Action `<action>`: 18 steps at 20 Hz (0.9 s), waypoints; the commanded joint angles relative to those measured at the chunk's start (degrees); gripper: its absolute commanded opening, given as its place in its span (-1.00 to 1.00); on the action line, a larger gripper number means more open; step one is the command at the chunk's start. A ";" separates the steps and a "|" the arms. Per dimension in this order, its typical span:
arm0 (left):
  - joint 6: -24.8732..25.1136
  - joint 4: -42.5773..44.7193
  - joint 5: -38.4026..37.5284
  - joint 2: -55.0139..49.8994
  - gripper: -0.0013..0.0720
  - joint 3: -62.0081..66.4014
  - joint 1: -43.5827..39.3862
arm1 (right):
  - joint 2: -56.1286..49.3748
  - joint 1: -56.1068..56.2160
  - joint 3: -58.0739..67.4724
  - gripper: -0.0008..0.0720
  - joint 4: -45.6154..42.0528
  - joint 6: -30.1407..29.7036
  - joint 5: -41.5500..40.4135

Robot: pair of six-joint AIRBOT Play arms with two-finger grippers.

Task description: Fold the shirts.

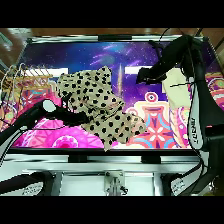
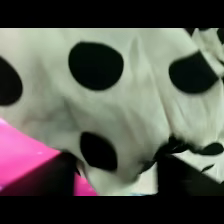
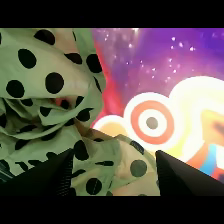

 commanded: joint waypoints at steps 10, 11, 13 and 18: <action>5.92 19.67 -12.90 15.47 -0.85 1.55 14.80 | -6.34 0.90 0.00 0.74 3.39 0.46 -2.75; 5.92 22.51 -14.40 18.84 -0.85 1.55 18.18 | -6.34 1.09 0.00 0.74 3.58 0.46 -2.32; 5.95 24.72 -15.63 25.46 -0.85 1.55 25.62 | -6.34 2.49 0.00 0.74 3.85 0.48 -1.09; 6.14 23.71 -15.78 35.23 -0.85 1.53 38.58 | -8.66 8.17 -0.07 0.74 3.78 0.24 0.42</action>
